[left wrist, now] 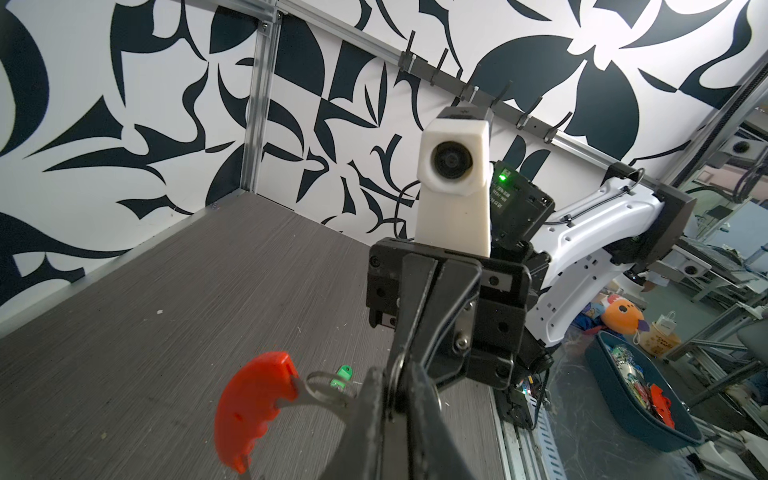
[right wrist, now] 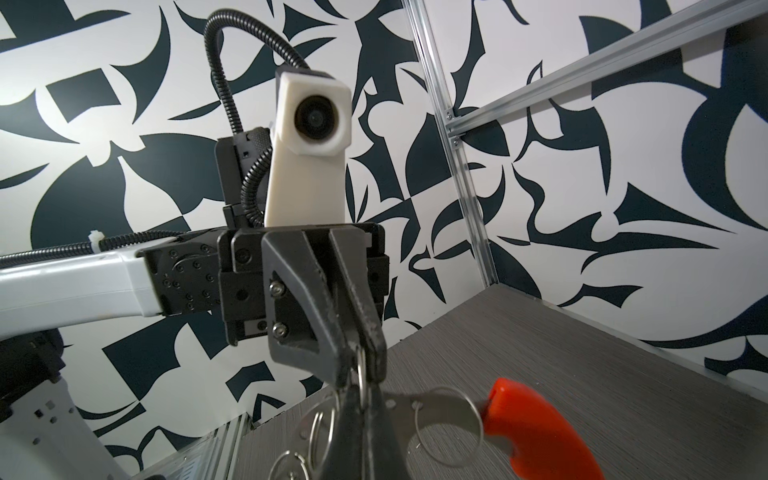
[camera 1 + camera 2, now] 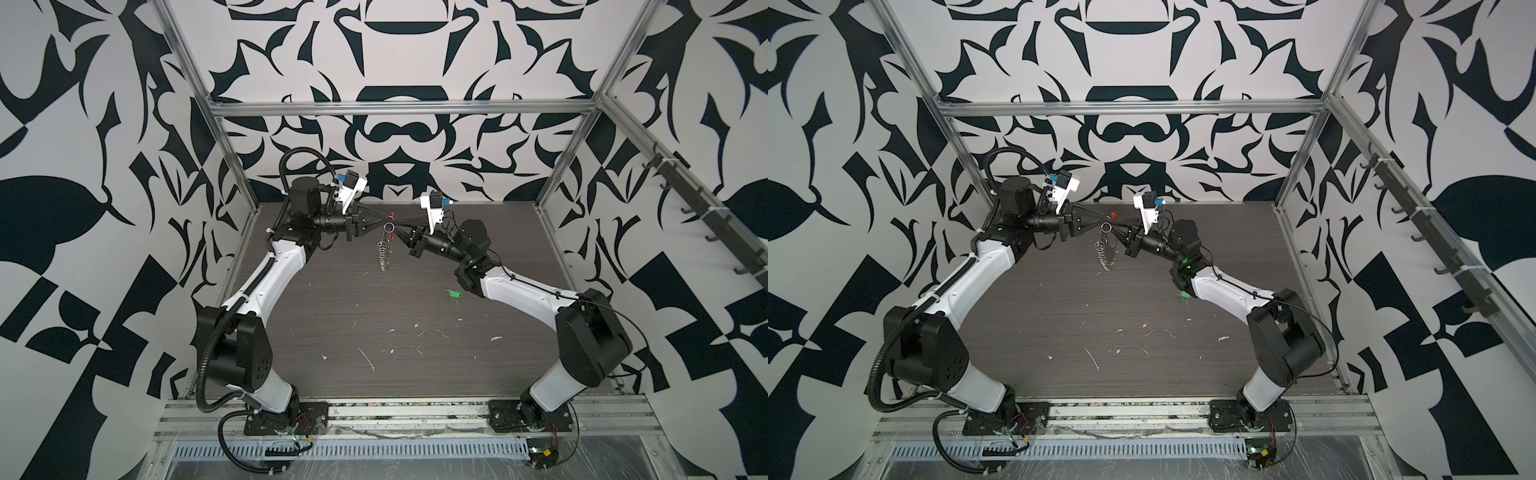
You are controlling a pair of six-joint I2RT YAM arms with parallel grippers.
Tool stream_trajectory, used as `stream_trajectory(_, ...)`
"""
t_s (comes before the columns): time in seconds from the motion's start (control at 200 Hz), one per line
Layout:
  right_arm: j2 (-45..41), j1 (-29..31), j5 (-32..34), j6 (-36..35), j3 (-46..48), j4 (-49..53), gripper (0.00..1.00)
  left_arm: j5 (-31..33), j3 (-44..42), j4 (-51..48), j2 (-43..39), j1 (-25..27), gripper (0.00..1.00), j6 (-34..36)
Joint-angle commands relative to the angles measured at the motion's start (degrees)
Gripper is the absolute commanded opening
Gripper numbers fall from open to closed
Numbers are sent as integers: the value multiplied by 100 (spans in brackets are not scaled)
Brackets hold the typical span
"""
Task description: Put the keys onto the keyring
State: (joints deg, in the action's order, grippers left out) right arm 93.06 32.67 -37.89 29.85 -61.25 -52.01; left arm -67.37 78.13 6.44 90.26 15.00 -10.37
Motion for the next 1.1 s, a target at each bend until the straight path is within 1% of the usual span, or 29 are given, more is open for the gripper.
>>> stream_trajectory(0.0, -121, 49, -52, -5, -343, -398, 0, -171, 0, 32, 32, 20, 16, -21)
stream_trajectory(0.055, -112, 49, -60, 2, -351, -378, 0, -175, 5, 24, 29, 12, 13, -24)
stream_trajectory(0.195, -117, 65, -60, -13, -349, -354, 0, -188, 49, -15, 40, 15, 0, -26)
stream_trajectory(0.35, -129, 64, 0, -22, -327, -269, 0, -239, 60, -37, 31, 20, 0, -4)
stream_trajectory(0.44, -233, 60, 244, -176, -271, 124, 0, -236, 45, -225, -26, 17, 0, 284)
stream_trajectory(0.465, -307, 49, 343, -314, -258, 397, 2, -232, 53, -358, -51, 20, 0, 452)
stream_trajectory(0.515, -511, 30, 551, -711, -194, 1072, 14, -224, 107, -749, -107, 20, 0, 952)
stream_trajectory(0.585, -884, -12, 948, -1513, -33, 2069, 27, -126, 229, -1570, -218, 16, 0, 1932)
stream_trajectory(0.64, -1167, -23, 1387, -2334, 34, 2888, 36, 26, 338, -2128, -272, 23, 0, 2554)
stream_trajectory(0.73, -1430, -23, 1906, -3256, -29, 3954, 37, 132, 582, -3006, -256, 46, 0, 3467)
stream_trajectory(0.77, -1514, -21, 2053, -3560, -72, 4287, 35, 226, 700, -3397, -237, 78, 0, 3885)
stream_trajectory(0.81, -1602, -22, 2086, -3825, -141, 4613, 32, 402, 785, -3656, -214, 128, 0, 4106)
stream_trajectory(0.86, -1649, -23, 1950, -4003, -264, 4898, 29, 625, 920, -4031, -157, 204, 0, 4428)
stream_trajectory(0.93, -1628, -18, 1581, -4098, -511, 5277, 26, 1015, 1198, -4713, -18, 352, 0, 4954)
stream_trajectory(1.02, -1501, -23, 1131, -4102, -829, 5693, 25, 1624, 1634, -5711, 230, 580, 0, 5539)
stream_trajectory(1.095, -1405, -17, 886, -4076, -962, 5825, 24, 2143, 1929, -6279, 416, 742, 0, 5931)
